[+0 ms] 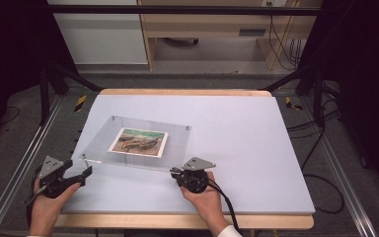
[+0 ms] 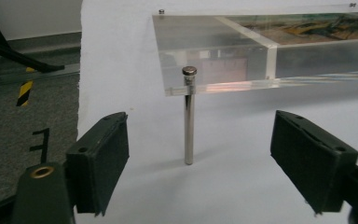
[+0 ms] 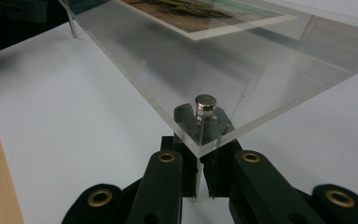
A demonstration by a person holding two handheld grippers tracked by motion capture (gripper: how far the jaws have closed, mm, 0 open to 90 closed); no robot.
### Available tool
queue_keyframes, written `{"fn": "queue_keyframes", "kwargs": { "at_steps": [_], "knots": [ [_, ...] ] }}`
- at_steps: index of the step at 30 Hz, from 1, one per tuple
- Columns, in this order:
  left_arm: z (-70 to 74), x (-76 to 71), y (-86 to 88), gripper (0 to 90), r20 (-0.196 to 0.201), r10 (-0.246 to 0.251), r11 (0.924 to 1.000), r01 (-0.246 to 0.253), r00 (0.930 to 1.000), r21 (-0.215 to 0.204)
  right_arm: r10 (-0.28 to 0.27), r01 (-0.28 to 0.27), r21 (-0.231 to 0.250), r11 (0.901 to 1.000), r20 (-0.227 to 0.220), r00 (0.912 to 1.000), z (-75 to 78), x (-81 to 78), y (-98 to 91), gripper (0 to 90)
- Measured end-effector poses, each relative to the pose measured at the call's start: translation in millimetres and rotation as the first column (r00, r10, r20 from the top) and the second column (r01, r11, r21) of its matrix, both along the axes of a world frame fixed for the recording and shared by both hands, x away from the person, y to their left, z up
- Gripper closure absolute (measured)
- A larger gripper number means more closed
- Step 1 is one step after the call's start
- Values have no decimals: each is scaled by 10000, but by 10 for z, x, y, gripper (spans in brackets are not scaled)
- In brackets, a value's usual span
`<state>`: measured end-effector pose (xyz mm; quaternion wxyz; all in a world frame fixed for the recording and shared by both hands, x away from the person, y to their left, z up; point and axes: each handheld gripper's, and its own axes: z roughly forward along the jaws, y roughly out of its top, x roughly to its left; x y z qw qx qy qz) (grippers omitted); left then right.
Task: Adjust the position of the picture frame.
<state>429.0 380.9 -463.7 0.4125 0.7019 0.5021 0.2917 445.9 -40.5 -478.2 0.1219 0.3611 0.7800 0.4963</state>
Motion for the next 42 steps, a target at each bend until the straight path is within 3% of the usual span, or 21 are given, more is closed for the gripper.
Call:
{"fn": "queue_keyframes", "kwargs": {
  "at_steps": [2,6,10,15,18,27,29,36,42],
  "knots": [
    [-5,9,13,313,12,-148,9998,148,9999,-115,-9,12,179,9998,-136,9999,4,8,-5,850],
    [-27,53,19,440,82,-257,9996,258,9996,-129,-62,88,549,9985,-468,9989,15,26,-29,851],
    [-55,123,8,528,155,-346,9993,349,9993,-168,-73,133,910,9958,-659,9978,35,46,-50,851],
    [-56,212,19,655,596,-324,9968,366,9977,-717,-41,135,1120,9936,-836,9965,57,59,-61,850],
    [-71,259,8,705,655,-504,9953,555,9966,-793,-14,116,1141,9934,-885,9961,59,62,-63,850],
    [-72,325,23,814,870,-399,9919,500,9954,-1168,-28,130,1235,9923,-825,9966,64,63,-68,850],
    [-68,340,35,830,837,-386,9877,507,9957,-1478,-40,143,1298,9914,-794,9968,66,63,-68,850],
    [-23,334,17,834,625,-153,9856,255,9979,-1672,-386,380,980,9945,36,9993,45,17,-8,818],
    [12,320,15,830,587,-148,9791,264,9982,-2017,-685,633,1183,9910,411,9968,51,35,3,837]
  ]
}}
